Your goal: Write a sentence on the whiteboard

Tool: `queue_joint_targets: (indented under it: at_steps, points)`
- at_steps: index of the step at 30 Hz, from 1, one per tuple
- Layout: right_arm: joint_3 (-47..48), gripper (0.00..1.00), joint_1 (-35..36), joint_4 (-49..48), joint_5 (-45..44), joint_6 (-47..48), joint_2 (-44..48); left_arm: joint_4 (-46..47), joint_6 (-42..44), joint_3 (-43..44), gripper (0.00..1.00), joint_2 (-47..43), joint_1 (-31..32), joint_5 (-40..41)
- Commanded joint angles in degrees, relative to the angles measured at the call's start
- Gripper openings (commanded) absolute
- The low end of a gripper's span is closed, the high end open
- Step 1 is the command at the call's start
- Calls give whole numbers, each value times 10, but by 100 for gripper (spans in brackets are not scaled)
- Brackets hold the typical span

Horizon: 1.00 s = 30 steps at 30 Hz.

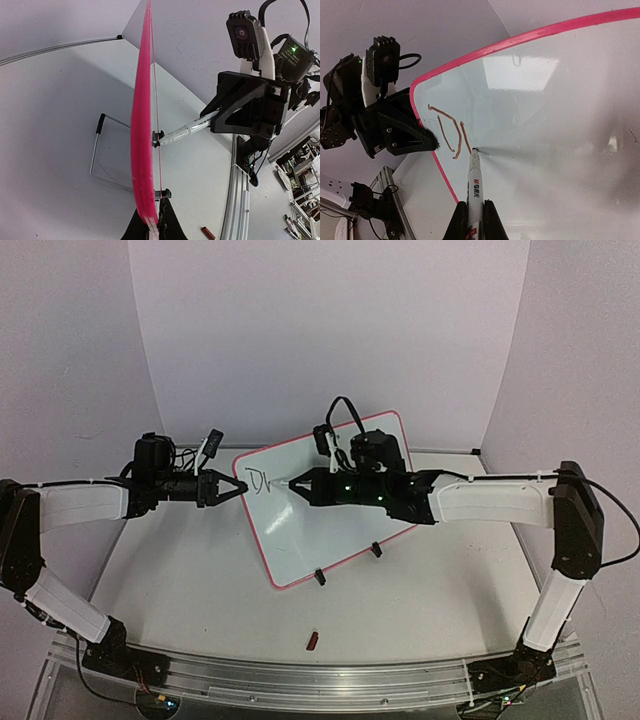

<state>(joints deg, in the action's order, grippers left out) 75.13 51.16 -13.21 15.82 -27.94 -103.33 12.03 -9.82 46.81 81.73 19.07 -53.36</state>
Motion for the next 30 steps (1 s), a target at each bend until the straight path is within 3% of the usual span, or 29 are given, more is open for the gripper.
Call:
queue_joint_targets:
  at_steps: [1, 22, 30]
  points:
    - [22, 0, -2, -23, -30, -2, -3, -25, 63, 4, 0, -5, 13, 1]
    - [-57, 0, -3, -54, -48, -4, 83, -25, 63, 3, 0, -7, 14, 2]
    - [-41, 0, -13, -55, -20, -10, 65, -25, 63, 3, 0, -8, 15, 3]
